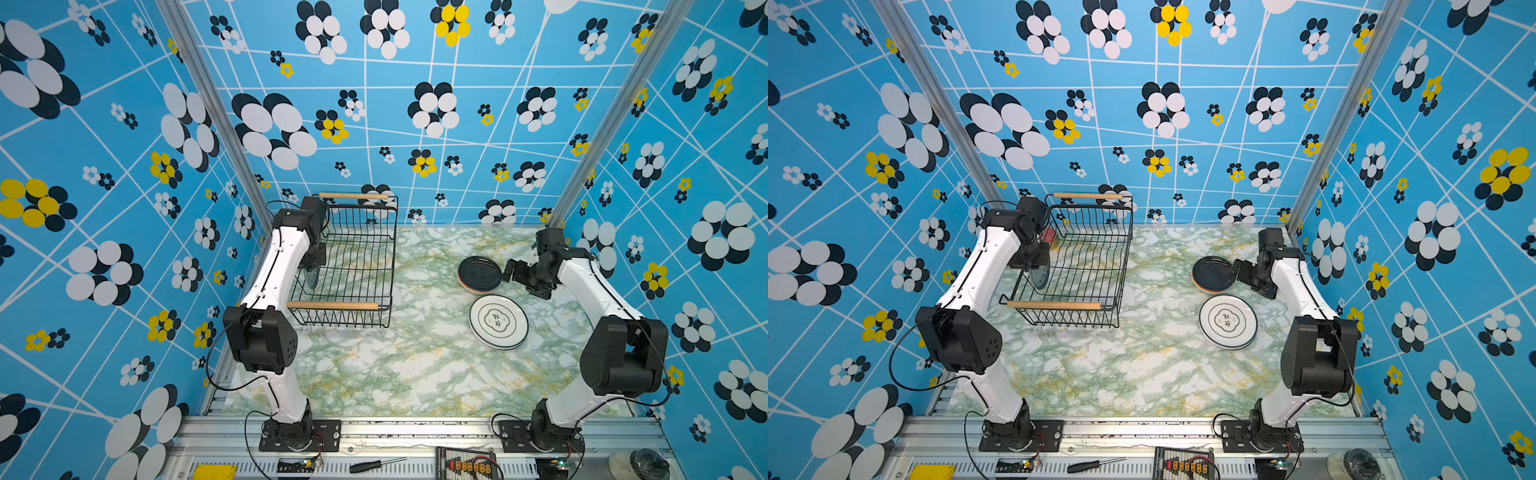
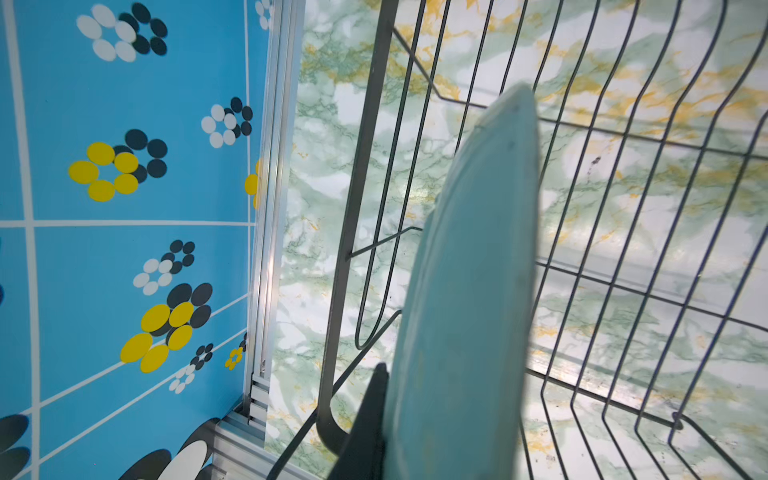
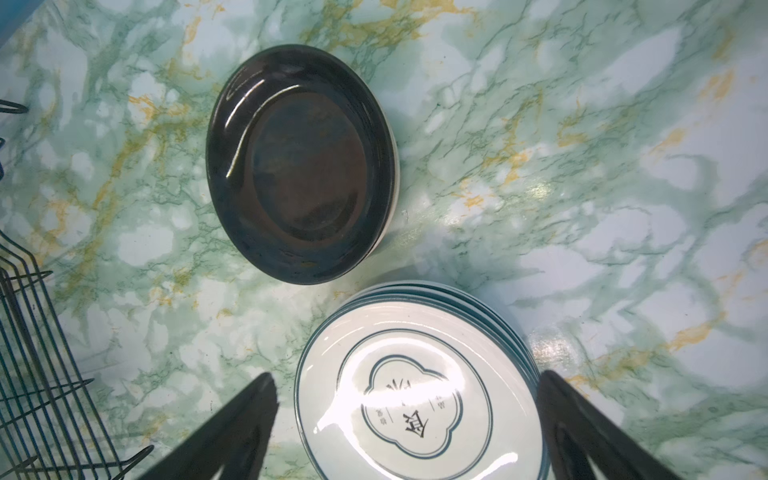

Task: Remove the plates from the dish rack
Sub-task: 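Lift the blue-and-white plate out of the rack with the left gripper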

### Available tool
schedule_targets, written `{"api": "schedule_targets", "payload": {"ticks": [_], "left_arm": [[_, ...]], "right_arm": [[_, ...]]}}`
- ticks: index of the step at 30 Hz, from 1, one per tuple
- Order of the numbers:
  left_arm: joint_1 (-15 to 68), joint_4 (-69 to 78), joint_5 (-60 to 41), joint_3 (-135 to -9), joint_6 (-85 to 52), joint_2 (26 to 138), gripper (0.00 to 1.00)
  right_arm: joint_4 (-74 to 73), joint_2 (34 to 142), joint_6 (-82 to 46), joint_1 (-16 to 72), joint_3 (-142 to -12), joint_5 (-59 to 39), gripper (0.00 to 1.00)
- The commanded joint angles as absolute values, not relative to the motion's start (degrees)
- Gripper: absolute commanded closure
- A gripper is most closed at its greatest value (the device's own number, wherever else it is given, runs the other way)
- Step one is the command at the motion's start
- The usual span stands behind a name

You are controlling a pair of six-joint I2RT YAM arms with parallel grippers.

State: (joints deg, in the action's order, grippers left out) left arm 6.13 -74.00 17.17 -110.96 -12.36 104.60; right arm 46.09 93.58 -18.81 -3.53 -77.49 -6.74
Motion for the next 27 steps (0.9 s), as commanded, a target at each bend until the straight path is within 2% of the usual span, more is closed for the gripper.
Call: {"api": "schedule_targets", "payload": {"ticks": [1,10,16,27], "left_arm": [[7.74,-76.15,13.46,-116.23,-16.06,105.09,1.0],[13.23,-62.45,-2.71,-116.84,-27.74,98.98,1.0],[16.75,-36.03,-13.53,-99.59,-40.46,89.64,1.0],[27.23,-6.96,-14.03,-83.51,-55.04,87.62,1.0]], "right_arm": [[45.91,89.89,-18.35,-3.95,-76.76,-7.36,0.01],[37.29,81.54,-18.64,-4.0,-71.59,-18.15,0.01],[25.43,76.03,-24.53,-4.04,-64.95,-30.67,0.01],[-3.65,73.54,-47.66,-4.0,-51.56,-48.45,0.01]]}}
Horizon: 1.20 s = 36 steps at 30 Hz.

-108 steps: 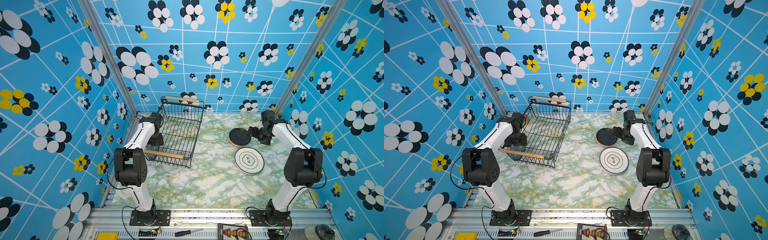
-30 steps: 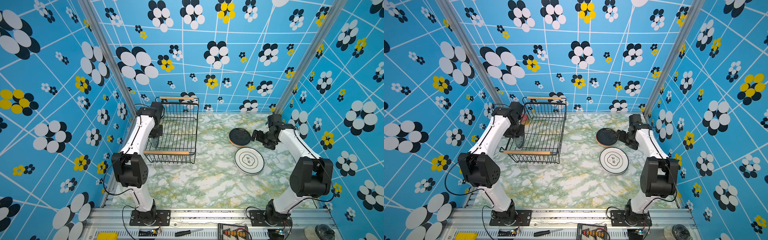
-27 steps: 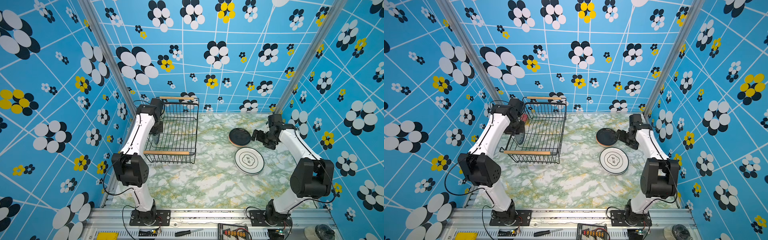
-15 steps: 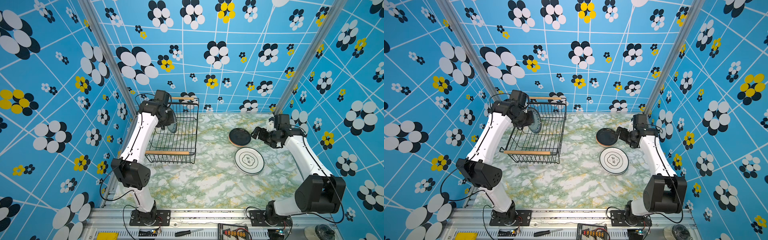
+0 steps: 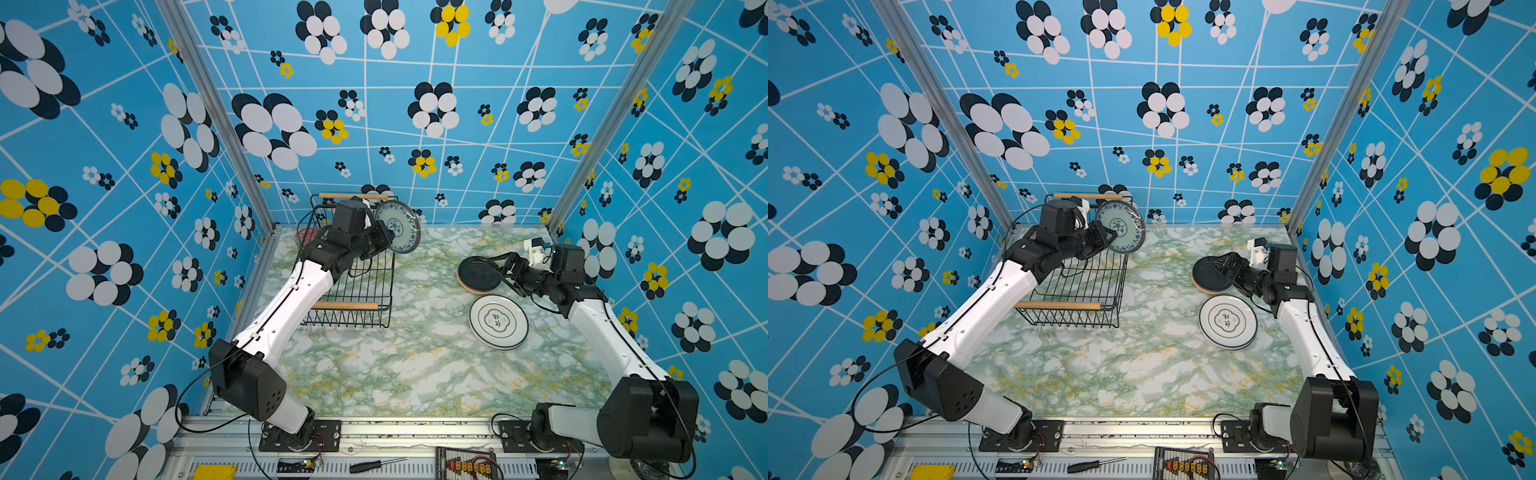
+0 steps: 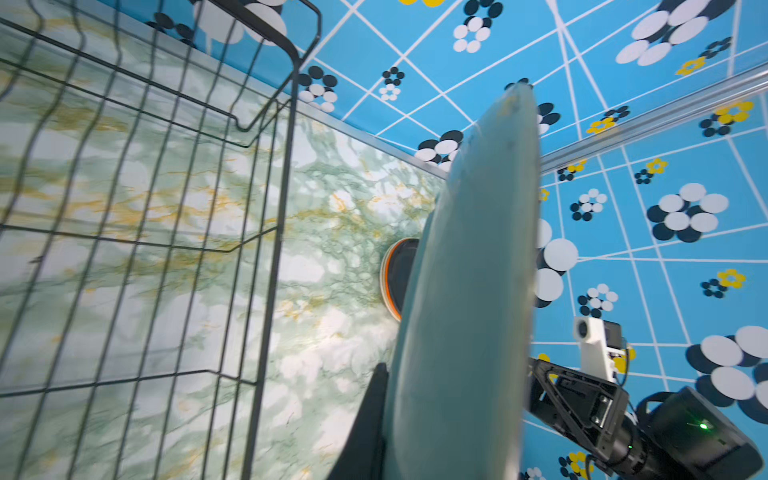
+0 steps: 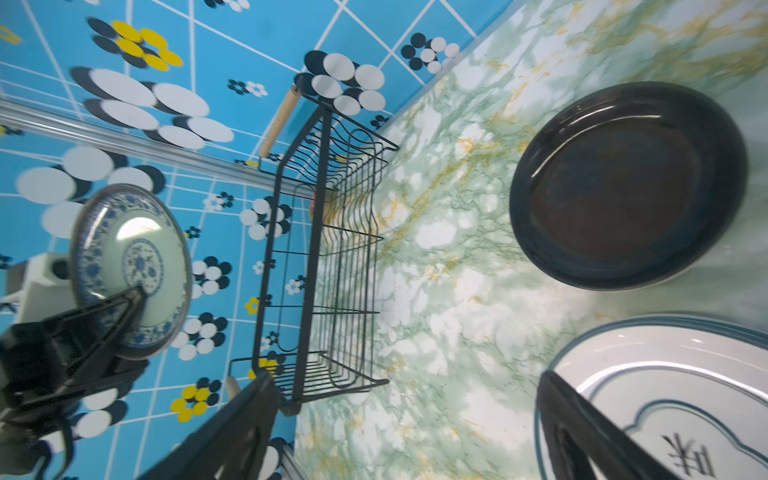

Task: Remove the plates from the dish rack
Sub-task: 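Lift the blue-and-white plate out of the rack with the left gripper, then carry the blue-and-white plate toward the right gripper while the right gripper reaches to meet it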

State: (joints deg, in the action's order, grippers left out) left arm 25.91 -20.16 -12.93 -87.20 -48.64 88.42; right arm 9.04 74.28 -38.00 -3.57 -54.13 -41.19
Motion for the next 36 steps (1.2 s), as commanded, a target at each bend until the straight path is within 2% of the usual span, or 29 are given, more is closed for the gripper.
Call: {"api": "schedule_targets", "payload": {"ticks": [1,4,10,25,36], "left_arm": [[27.86,-4.43,-13.89,-82.25,-56.32,87.8,1.0],[29.54,0.06,-13.47,-80.01,-59.38,89.25,1.0],[32.17,6.42,-13.06,-78.24,-64.27,92.63,1.0],[36.63,10.94,-16.86,-81.03,-70.01,100.82,1.0],[37.22,12.63,-22.1,-83.42,-72.92,104.14,1.0]], "right_arm": [[-7.69,73.64,-50.6,-3.97,-50.15,-49.4,0.01],[-16.05,73.92,-56.94,-3.89,-46.87,-50.62,0.01],[-18.51,74.27,-58.75,-2.27,-46.09,-50.28,0.04],[-27.08,83.73,-65.01,4.14,-53.11,-49.13,0.25],[-31.28,89.76,-67.91,5.78,-56.9,-49.4,0.49]]}}
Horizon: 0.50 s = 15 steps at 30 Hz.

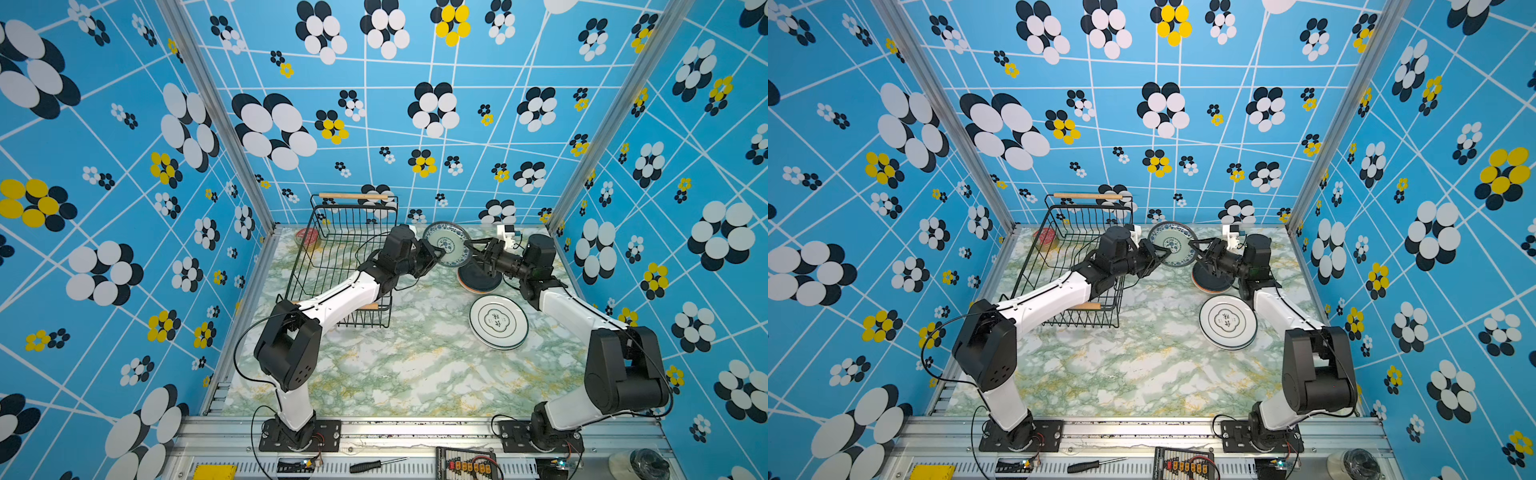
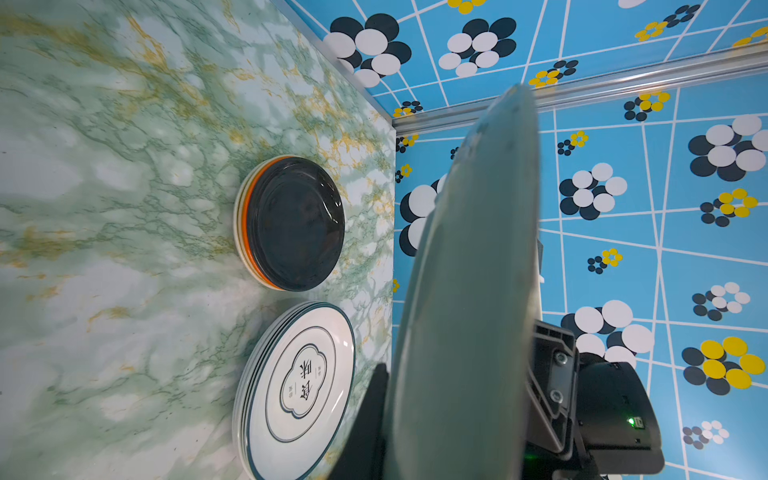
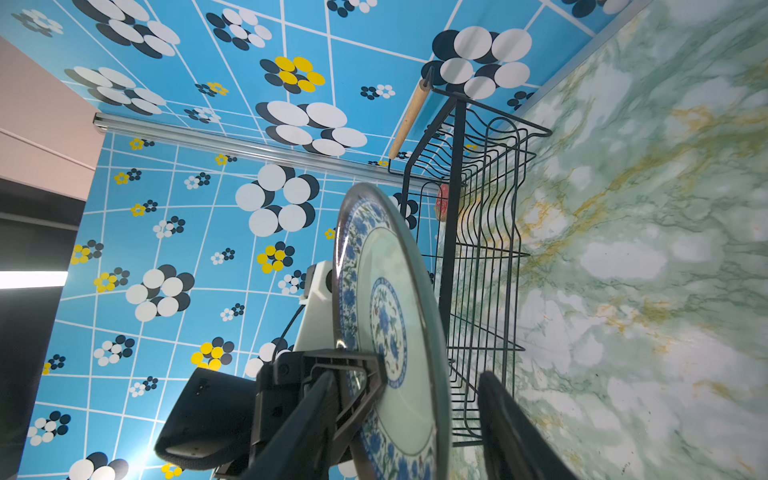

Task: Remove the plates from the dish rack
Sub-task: 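Carry the blue-and-white plate toward the right gripper while the right gripper reaches to meet it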

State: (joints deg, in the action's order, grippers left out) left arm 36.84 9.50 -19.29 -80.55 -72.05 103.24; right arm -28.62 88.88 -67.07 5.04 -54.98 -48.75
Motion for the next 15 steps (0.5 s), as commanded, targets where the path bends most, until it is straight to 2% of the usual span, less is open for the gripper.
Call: {"api": "schedule_targets", "payload": {"ticks": [1,15], "left_arm": [[37.26,12.96,-22.39,-83.49,-73.11,104.37,1.0],[38.04,10.14,-24.38,-85.63,-71.6,105.73,1.0]], "right_arm": [[-31.82,89.92,-68.31,5.87,-56.93,-49.51,0.51],[-33.31,90.48,-69.69,6.15,-57.41,-50.1,0.68]]}}
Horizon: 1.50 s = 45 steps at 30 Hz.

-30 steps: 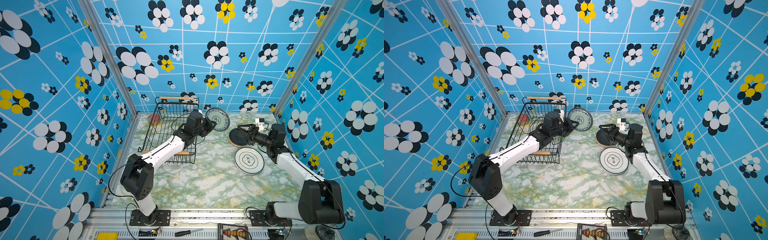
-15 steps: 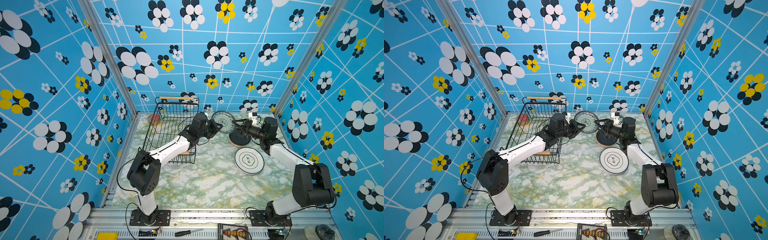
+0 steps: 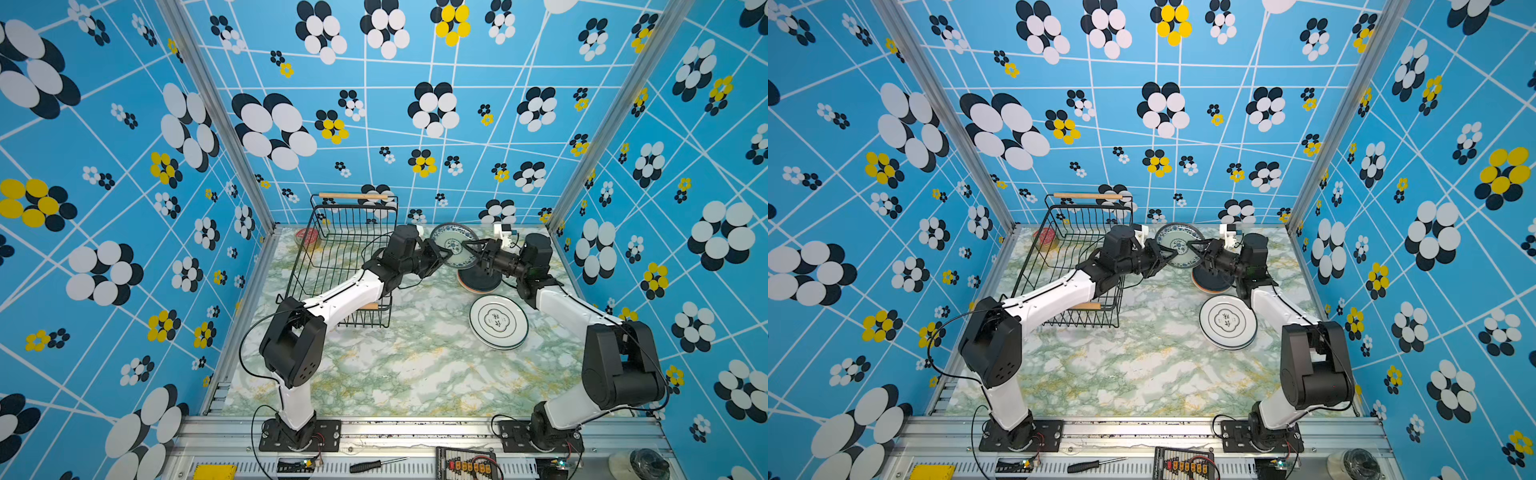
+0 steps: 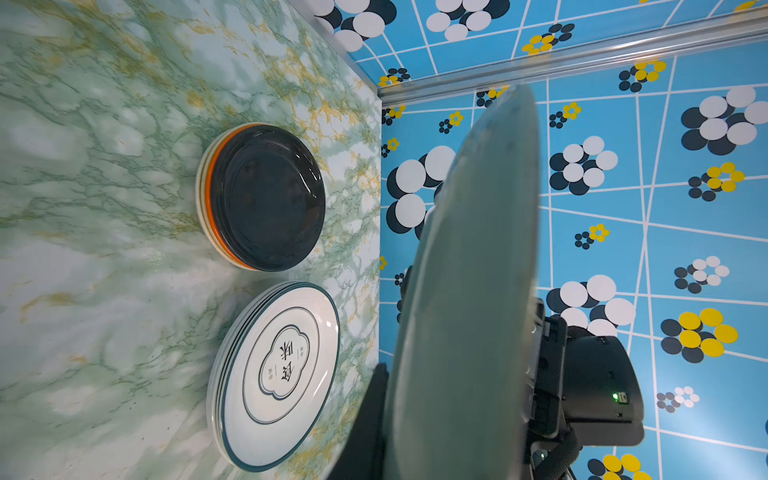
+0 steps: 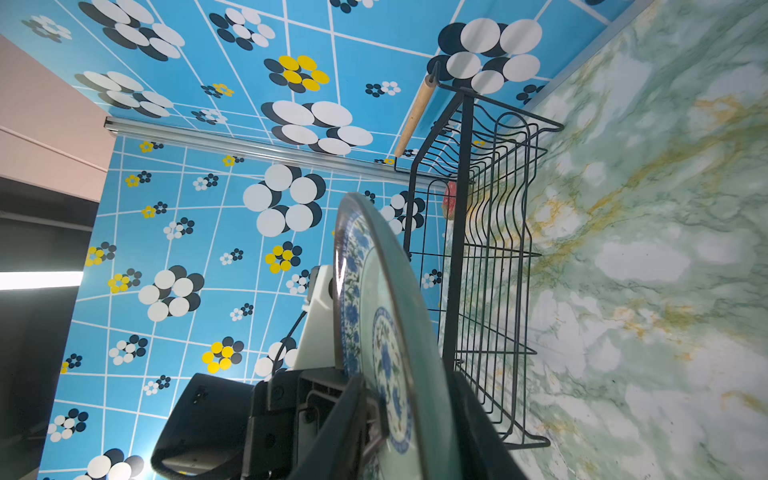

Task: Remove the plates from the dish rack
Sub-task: 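Carry the blue-and-white plate toward the right gripper while the right gripper reaches to meet it, then grasp the blue-and-white plate's rim with the right gripper and open the left gripper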

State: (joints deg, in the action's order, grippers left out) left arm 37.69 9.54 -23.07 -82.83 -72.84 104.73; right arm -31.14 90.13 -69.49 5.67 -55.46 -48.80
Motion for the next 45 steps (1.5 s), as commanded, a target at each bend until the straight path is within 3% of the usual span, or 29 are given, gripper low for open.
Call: {"api": "schedule_targets", "payload": {"ticks": [1,10,16,26,37,45], "left_arm": [[38.01,9.79,-24.58,-85.97,-71.46,105.8,1.0],[38.41,7.51,-25.65,-88.23,-69.74,106.98,0.99],[38.56,5.65,-26.62,-90.06,-67.68,107.36,0.84],[38.67,-2.82,-26.94,-93.6,-59.32,103.75,0.5],[37.64,-16.95,-22.68,-95.09,-47.77,95.67,0.42],[35.83,-23.19,-19.24,-94.11,-42.52,89.29,0.4]], "right_arm": [[-33.3,90.51,-69.69,6.15,-57.63,-50.19,0.7],[-33.12,90.48,-69.89,6.15,-58.27,-50.75,0.88],[-32.33,89.5,-69.8,6.15,-58.44,-51.16,0.99],[-20.3,86.34,-62.5,6.15,-61.73,-50.02,1.0],[5.12,81.78,-46.13,5.67,-71.14,-44.97,1.0],[24.16,77.85,-33.95,4.83,-80.34,-36.19,1.0]]}}
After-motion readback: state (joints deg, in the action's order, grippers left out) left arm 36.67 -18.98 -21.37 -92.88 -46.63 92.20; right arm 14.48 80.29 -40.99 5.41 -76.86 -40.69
